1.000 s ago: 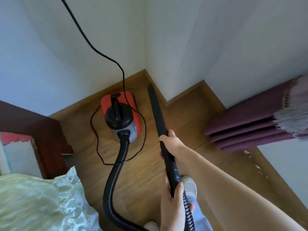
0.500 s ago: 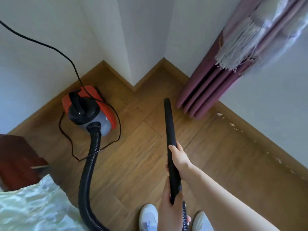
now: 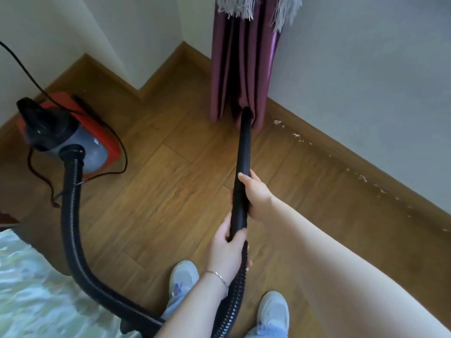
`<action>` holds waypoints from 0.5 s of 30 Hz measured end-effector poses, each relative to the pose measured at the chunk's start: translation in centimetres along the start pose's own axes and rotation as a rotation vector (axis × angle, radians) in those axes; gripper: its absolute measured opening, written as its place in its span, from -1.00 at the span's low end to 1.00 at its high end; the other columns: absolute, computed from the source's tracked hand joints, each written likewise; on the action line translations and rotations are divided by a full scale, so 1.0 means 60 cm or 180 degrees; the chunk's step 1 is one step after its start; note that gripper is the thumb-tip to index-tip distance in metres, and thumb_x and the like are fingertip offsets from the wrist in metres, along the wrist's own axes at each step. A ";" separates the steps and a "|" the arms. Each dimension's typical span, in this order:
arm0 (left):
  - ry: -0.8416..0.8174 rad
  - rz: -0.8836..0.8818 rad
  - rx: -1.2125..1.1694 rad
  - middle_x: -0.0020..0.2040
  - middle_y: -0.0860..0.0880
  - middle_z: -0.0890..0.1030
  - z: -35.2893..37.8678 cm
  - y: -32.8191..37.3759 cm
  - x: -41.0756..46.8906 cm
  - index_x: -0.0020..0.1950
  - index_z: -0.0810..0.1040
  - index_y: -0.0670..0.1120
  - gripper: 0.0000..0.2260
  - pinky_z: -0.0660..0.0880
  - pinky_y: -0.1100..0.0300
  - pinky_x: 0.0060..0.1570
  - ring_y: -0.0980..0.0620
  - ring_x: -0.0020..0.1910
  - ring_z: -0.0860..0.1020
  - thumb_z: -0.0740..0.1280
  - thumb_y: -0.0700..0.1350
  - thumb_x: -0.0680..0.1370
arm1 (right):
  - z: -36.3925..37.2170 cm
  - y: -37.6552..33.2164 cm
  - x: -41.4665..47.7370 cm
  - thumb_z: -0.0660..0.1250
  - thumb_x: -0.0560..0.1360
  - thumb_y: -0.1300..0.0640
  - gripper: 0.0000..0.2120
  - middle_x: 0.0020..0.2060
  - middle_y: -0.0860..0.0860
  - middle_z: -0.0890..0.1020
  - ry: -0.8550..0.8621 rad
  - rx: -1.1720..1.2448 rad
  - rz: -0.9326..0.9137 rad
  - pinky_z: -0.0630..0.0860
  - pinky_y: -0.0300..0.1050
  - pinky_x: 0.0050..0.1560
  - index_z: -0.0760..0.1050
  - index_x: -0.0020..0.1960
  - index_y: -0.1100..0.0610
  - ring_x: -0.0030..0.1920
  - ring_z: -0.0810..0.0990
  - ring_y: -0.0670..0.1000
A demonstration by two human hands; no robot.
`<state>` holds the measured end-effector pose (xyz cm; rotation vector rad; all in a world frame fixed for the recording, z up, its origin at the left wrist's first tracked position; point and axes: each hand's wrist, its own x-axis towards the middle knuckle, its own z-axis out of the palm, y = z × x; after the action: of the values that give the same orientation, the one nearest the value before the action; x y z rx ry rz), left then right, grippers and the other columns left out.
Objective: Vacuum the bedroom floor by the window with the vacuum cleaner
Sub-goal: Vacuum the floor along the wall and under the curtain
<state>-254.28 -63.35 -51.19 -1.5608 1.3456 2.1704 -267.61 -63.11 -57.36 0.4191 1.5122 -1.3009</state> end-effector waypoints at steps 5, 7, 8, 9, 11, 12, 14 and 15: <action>-0.0044 0.0154 0.0207 -0.35 -0.12 0.49 0.033 -0.032 0.019 0.15 0.41 0.47 -0.56 0.47 0.15 -0.42 -0.09 -0.46 0.45 0.22 -0.12 0.54 | -0.049 0.014 0.009 0.21 0.59 0.03 -0.53 -0.09 0.08 0.50 0.0015 0.0095 -0.0134 0.56 -0.04 -0.23 0.18 0.46 -0.14 -0.33 0.53 0.04; -0.0043 0.0240 0.0320 -0.35 -0.12 0.48 0.041 -0.048 0.026 0.18 0.39 0.46 -0.55 0.48 0.13 -0.41 -0.10 -0.46 0.45 0.22 -0.13 0.54 | -0.064 0.026 0.019 0.22 0.59 0.03 -0.50 -0.05 0.10 0.50 0.0024 0.0156 -0.0178 0.56 -0.05 -0.25 0.16 0.48 -0.14 -0.33 0.54 0.05; -0.0046 0.0284 0.0373 -0.35 -0.12 0.48 0.046 -0.057 0.029 0.20 0.38 0.45 -0.55 0.48 0.13 -0.42 -0.10 -0.45 0.45 0.22 -0.13 0.55 | -0.071 0.034 0.026 0.22 0.59 0.03 -0.51 -0.05 0.11 0.50 0.0014 0.0184 -0.0195 0.56 -0.05 -0.26 0.18 0.47 -0.15 -0.33 0.53 0.05; -0.0033 0.0356 0.0408 -0.36 -0.11 0.47 0.051 -0.068 0.032 0.22 0.37 0.43 -0.55 0.48 0.15 -0.44 -0.10 -0.45 0.45 0.22 -0.14 0.56 | -0.078 0.044 0.032 0.22 0.58 0.04 -0.53 -0.08 0.11 0.50 -0.0025 0.0204 -0.0203 0.55 -0.06 -0.28 0.20 0.46 -0.14 -0.34 0.53 0.06; -0.0004 0.0412 0.0492 -0.37 -0.08 0.49 0.057 -0.103 0.041 0.27 0.36 0.37 -0.55 0.45 0.17 -0.48 -0.10 -0.46 0.44 0.22 -0.16 0.56 | -0.090 0.070 0.042 0.23 0.57 0.04 -0.53 -0.18 0.11 0.49 -0.0154 0.0251 -0.0195 0.53 -0.09 -0.32 0.23 0.45 -0.13 -0.37 0.51 0.06; 0.0030 0.0370 0.0478 -0.36 -0.08 0.52 0.059 -0.123 0.047 0.30 0.35 0.34 -0.54 0.44 0.17 -0.48 -0.10 -0.47 0.43 0.22 -0.17 0.56 | -0.095 0.086 0.045 0.23 0.57 0.05 -0.54 -0.22 0.11 0.49 -0.0220 0.0287 -0.0191 0.52 -0.09 -0.32 0.25 0.44 -0.15 -0.38 0.50 0.07; 0.0131 0.0301 0.0476 -0.31 -0.09 0.59 0.062 -0.150 0.046 0.33 0.34 0.32 -0.54 0.43 0.16 -0.48 -0.09 -0.48 0.44 0.24 -0.17 0.56 | -0.100 0.112 0.049 0.23 0.57 0.08 -0.59 -0.27 0.11 0.47 -0.0321 0.0345 -0.0190 0.52 -0.07 -0.30 0.30 0.38 -0.18 -0.39 0.49 0.08; 0.0214 0.0361 0.0511 -0.29 -0.08 0.62 0.062 -0.164 0.049 0.31 0.32 0.32 -0.54 0.43 0.16 -0.48 -0.08 -0.49 0.46 0.25 -0.16 0.55 | -0.102 0.122 0.049 0.23 0.58 0.09 -0.61 -0.29 0.11 0.47 -0.0357 0.0389 -0.0202 0.51 -0.06 -0.29 0.31 0.35 -0.20 -0.39 0.48 0.08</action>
<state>-252.53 -55.93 -59.02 -1.5448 1.6223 2.0287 -265.85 -56.26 -64.39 0.3722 1.3667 -1.4478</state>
